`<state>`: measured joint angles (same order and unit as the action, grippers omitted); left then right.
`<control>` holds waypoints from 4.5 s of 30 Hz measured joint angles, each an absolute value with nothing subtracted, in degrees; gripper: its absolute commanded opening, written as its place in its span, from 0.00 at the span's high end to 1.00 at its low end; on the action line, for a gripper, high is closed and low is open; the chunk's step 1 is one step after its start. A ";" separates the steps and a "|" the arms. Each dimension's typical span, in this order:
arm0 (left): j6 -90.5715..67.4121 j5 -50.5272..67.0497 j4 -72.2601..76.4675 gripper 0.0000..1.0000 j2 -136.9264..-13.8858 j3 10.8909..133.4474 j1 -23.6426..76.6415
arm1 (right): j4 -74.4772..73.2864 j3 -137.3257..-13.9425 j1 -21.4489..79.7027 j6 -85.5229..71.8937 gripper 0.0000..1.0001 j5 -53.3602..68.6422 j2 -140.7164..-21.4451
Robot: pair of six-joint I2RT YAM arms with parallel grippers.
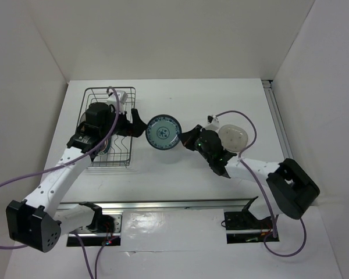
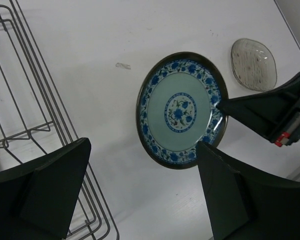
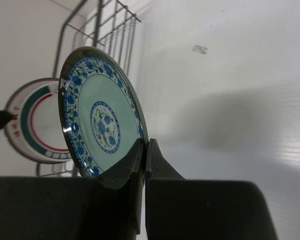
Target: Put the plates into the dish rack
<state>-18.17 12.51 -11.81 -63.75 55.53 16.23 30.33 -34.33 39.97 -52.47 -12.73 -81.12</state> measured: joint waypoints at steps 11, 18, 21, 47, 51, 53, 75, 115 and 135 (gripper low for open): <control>-18.31 16.86 -11.73 0.00 -69.32 56.95 16.23 | 30.41 -31.31 39.94 -51.62 1.00 -8.29 -70.19; -19.03 23.20 -11.77 0.63 -73.25 58.57 16.21 | 31.05 -31.31 39.94 -51.72 1.00 -4.45 -70.13; -20.29 26.96 -11.57 1.00 -73.82 59.02 16.23 | 30.46 -31.18 39.94 -51.35 1.00 -4.25 -70.72; -1.06 -23.70 -7.29 1.00 -46.02 46.19 16.21 | 30.83 -30.70 39.31 -48.75 0.00 1.28 -73.54; -0.71 -28.21 -8.19 1.00 -51.57 46.28 16.21 | 30.59 -30.61 38.54 -48.05 0.00 2.07 -73.36; -1.39 -30.28 -9.65 1.00 -53.67 47.13 16.21 | 30.46 -30.22 37.89 -47.92 0.00 2.48 -72.79; -4.91 -39.83 -12.53 1.00 -62.28 50.30 16.21 | 30.76 -25.63 33.43 -47.48 0.00 6.48 -70.28; -9.39 -22.70 -16.71 0.00 -56.07 54.94 15.92 | -1.26 -21.15 30.85 -62.35 0.02 -28.25 -46.13; -9.32 -1.13 -12.16 0.00 -48.47 52.34 15.94 | -0.36 -22.00 17.78 -79.05 0.16 -34.41 -69.95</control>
<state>-9.32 -1.13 -12.16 -48.47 52.34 15.94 -0.36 -22.00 17.78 -79.05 -34.41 -69.95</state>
